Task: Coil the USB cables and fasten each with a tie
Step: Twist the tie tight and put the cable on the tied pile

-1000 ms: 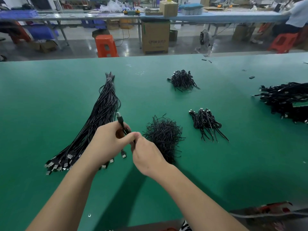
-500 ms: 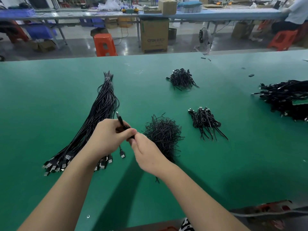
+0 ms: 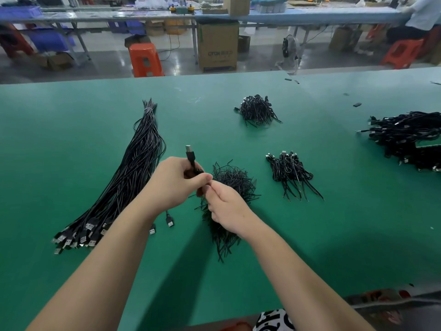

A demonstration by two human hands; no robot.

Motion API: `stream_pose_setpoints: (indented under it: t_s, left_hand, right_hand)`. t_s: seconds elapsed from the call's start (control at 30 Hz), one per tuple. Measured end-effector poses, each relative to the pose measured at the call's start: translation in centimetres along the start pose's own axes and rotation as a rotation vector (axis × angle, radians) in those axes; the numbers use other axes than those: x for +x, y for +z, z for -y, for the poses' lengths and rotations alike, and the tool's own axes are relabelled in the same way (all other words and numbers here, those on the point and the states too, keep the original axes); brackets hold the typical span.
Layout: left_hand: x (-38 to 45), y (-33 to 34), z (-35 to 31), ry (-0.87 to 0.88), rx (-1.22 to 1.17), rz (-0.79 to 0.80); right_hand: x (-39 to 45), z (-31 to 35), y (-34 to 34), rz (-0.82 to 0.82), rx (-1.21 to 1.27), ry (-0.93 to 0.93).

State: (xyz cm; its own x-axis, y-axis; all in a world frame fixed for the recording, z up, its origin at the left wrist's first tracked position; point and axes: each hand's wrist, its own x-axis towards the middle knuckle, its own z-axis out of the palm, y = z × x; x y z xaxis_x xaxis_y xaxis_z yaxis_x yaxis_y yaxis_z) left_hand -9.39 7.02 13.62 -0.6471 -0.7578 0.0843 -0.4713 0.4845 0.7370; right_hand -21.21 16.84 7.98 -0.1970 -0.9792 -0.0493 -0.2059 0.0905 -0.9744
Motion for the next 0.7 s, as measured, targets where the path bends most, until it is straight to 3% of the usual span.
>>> stream_pose_setpoints:
  t_s: [0.3, 0.43, 0.57, 0.7]
  left_hand:
    - [1.0, 2.0, -1.2, -0.025, 0.029, -0.06]
    - [1.6, 2.5, -1.8, -0.019, 0.023, -0.074]
    - [2.2, 2.9, -2.1, -0.005, 0.036, -0.054]
    - [2.7, 3.1, -2.2, -0.043, 0.015, -0.089]
  right_hand:
    - [-0.1, 0.2, -2.2, -0.132, -0.456, -0.114]
    - [0.0, -0.4, -2.5, -0.202, -0.328, -0.152]
    - [-0.1, 0.0, -2.7, -0.223, -0.119, -0.067]
    - [-0.1, -0.2, -2.4, -0.276, -0.571, -0.165]
